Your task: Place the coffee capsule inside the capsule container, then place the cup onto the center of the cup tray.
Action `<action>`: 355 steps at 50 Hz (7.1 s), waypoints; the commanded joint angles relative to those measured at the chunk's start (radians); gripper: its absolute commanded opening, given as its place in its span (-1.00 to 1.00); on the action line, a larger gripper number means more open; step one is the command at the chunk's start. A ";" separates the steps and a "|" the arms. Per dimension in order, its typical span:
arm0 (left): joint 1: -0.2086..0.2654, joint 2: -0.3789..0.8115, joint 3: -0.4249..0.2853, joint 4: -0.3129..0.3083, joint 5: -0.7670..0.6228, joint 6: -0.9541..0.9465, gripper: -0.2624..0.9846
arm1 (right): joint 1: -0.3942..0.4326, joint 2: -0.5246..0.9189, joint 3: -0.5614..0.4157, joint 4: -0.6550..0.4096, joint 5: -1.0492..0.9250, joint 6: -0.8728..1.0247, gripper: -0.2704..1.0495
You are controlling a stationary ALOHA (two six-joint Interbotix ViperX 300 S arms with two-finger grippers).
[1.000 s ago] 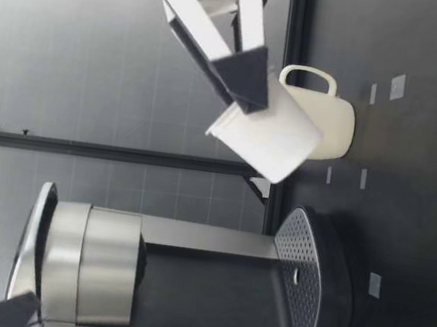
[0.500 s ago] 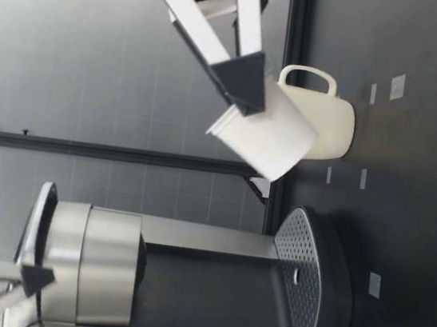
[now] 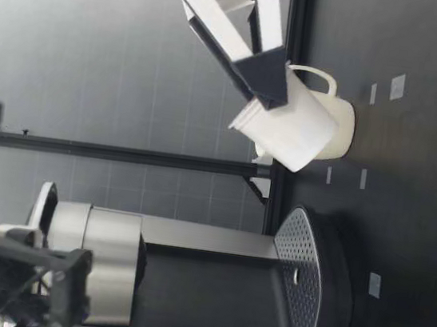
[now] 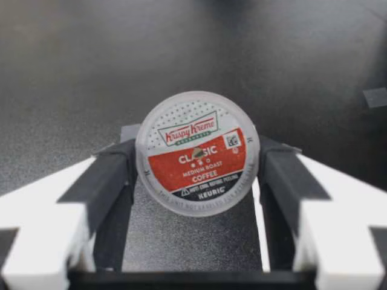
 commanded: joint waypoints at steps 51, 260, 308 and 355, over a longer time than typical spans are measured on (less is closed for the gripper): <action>0.074 -0.015 0.206 0.267 -0.081 -0.100 -0.28 | -0.006 -0.005 -0.005 0.000 0.021 -0.003 0.24; 0.612 -0.937 0.549 0.388 -1.181 -1.112 -0.28 | -0.394 -0.002 -0.627 -0.043 0.403 -0.342 0.24; 0.612 -0.942 0.560 0.388 -1.178 -1.109 -0.28 | -0.411 0.120 -0.707 -0.048 0.442 -0.364 0.24; 0.612 -0.943 0.569 0.387 -1.117 -1.118 -0.28 | -0.400 0.095 -0.712 -0.043 0.439 -0.353 0.63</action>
